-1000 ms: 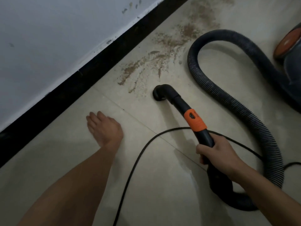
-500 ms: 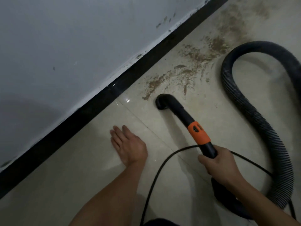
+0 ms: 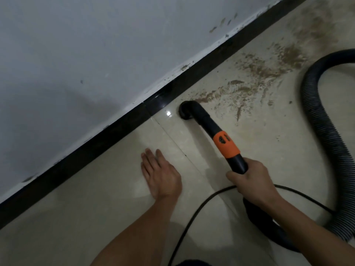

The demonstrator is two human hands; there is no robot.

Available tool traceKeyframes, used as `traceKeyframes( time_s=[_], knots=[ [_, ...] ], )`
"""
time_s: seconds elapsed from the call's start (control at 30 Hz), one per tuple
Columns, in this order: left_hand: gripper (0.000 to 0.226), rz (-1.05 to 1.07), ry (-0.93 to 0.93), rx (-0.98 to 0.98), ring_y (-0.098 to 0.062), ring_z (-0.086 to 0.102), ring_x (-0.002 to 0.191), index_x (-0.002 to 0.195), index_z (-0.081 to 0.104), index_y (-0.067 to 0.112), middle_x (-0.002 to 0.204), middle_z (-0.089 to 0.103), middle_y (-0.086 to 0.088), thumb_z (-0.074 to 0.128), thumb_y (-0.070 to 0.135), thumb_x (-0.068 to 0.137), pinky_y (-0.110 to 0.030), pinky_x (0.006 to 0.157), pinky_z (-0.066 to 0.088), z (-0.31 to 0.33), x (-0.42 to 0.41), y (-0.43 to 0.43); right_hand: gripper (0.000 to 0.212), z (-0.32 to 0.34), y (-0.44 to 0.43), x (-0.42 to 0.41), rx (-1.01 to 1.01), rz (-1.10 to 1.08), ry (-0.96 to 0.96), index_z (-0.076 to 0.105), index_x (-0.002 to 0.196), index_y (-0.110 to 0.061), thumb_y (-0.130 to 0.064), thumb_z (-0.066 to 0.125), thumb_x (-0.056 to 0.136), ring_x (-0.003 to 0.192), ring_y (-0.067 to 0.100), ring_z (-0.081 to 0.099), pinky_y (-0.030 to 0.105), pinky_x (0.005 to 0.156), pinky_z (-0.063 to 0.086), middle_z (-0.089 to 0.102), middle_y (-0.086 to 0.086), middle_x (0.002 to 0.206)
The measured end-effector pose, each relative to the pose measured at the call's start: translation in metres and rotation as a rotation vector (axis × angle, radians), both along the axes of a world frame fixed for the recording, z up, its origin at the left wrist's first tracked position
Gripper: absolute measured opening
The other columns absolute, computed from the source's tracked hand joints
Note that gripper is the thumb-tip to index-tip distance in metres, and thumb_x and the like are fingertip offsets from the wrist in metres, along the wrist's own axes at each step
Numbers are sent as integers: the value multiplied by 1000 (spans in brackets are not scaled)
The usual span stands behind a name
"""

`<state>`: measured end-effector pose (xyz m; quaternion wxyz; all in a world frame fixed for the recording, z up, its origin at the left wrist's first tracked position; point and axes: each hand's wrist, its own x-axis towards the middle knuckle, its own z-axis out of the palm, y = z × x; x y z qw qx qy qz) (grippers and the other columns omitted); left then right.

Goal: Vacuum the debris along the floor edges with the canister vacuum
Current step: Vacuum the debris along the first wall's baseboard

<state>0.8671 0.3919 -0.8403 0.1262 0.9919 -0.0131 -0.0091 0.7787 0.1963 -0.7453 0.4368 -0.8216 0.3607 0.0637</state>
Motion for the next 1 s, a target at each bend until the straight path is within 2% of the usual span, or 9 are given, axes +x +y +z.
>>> traceKeyframes(
  time_s=[0.13, 0.23, 0.47, 0.57, 0.77, 0.87, 1.0],
  knots=[
    [51, 3, 1, 36, -41, 33, 137, 137, 45, 2, 147, 36, -27, 32, 16, 90, -50, 115, 24, 0, 1, -2, 20, -5, -13, 18, -5, -13, -53, 52, 65, -14, -14, 71, 72, 43, 20, 49, 29, 44, 39, 51, 3, 51],
    [47, 12, 7, 51, -40, 33, 138, 137, 47, 1, 148, 37, -25, 47, 10, 91, -50, 115, 25, -1, -1, 1, 20, -5, -11, 26, 60, 116, -20, 53, 67, -15, -17, 72, 72, 44, 16, 49, 26, 43, 39, 52, 1, 53],
    [53, 44, -2, 46, -38, 29, 141, 138, 46, 4, 150, 35, -22, 25, 23, 93, -49, 115, 25, 2, 1, -2, 25, -8, -14, 40, 101, 140, -19, 49, 63, -19, -18, 73, 71, 40, 9, 44, 20, 39, 33, 49, -4, 50],
    [54, 44, 11, 40, -37, 29, 141, 139, 46, 5, 151, 35, -21, 24, 24, 93, -49, 115, 25, 2, -1, -1, 24, -9, -11, 37, 132, 198, -9, 50, 64, -17, -18, 73, 71, 40, 8, 45, 19, 39, 35, 50, -3, 52],
    [52, 36, 11, 48, -37, 28, 141, 140, 45, 4, 151, 34, -22, 32, 20, 93, -49, 115, 24, 0, -3, 0, 17, 0, -29, 44, 209, 181, -12, 53, 71, -10, -14, 70, 71, 43, 18, 49, 30, 44, 41, 52, 4, 54],
    [50, 28, 23, 45, -38, 31, 140, 139, 45, 3, 150, 36, -23, 33, 17, 93, -49, 114, 24, 1, -1, 1, 16, 4, -37, 33, 235, 190, 5, 54, 72, -10, -12, 69, 72, 38, 16, 47, 26, 42, 40, 52, 3, 52],
    [45, 2, 21, -37, -39, 30, 139, 139, 45, 1, 150, 35, -24, 45, 11, 95, -49, 115, 22, 8, 0, 0, 17, 16, -41, -11, 234, 272, 103, 52, 66, -11, -8, 68, 70, 36, 16, 44, 24, 41, 37, 50, -1, 45]
  ],
)
